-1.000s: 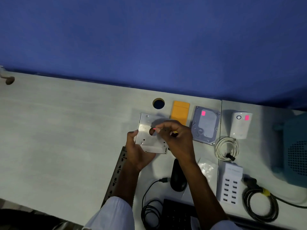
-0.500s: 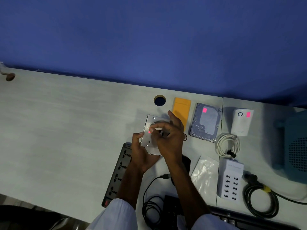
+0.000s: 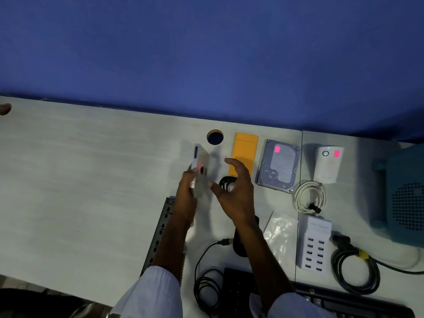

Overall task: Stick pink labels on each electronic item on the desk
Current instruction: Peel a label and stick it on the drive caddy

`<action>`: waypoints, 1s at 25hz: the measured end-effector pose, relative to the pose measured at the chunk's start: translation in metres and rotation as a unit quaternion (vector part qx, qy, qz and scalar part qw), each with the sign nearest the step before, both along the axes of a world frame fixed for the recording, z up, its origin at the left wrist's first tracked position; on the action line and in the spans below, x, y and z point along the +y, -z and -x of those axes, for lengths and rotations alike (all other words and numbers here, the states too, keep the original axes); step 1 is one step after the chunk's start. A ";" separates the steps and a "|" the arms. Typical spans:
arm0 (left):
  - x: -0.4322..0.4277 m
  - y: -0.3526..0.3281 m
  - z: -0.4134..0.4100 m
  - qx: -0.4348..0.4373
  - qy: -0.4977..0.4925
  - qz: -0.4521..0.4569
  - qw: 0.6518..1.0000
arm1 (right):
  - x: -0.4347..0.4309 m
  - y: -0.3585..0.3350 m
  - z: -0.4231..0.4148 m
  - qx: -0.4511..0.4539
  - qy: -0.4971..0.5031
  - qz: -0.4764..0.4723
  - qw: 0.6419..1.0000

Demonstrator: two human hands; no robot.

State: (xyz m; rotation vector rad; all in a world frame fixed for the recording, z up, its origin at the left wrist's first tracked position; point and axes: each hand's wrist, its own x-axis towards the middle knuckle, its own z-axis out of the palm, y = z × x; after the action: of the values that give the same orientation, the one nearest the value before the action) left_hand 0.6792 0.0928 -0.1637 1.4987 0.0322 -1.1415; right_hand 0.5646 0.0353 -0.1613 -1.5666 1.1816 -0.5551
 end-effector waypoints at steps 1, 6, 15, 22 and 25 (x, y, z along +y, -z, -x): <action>-0.006 0.009 -0.006 -0.128 0.030 -0.092 0.987 | 0.002 0.002 0.004 0.001 0.019 -0.022 1.000; -0.018 0.054 -0.010 -0.519 0.077 -0.296 0.799 | 0.013 0.016 0.020 -0.003 0.091 -0.084 0.992; -0.030 0.083 -0.013 -0.555 0.116 -0.328 0.756 | 0.016 0.020 0.053 0.010 0.122 -0.087 0.989; -0.018 0.055 0.021 -0.653 0.129 -0.226 0.711 | 0.024 0.013 0.097 0.015 0.157 -0.075 0.985; -0.003 0.029 0.071 -0.662 0.172 -0.112 0.721 | 0.033 0.016 0.129 0.031 0.192 -0.055 0.979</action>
State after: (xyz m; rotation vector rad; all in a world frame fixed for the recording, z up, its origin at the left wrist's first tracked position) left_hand 0.6080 0.0897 -0.1930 2.2989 -1.1681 -0.0737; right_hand 0.4359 0.0686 -0.1771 -1.2750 1.5511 -0.6812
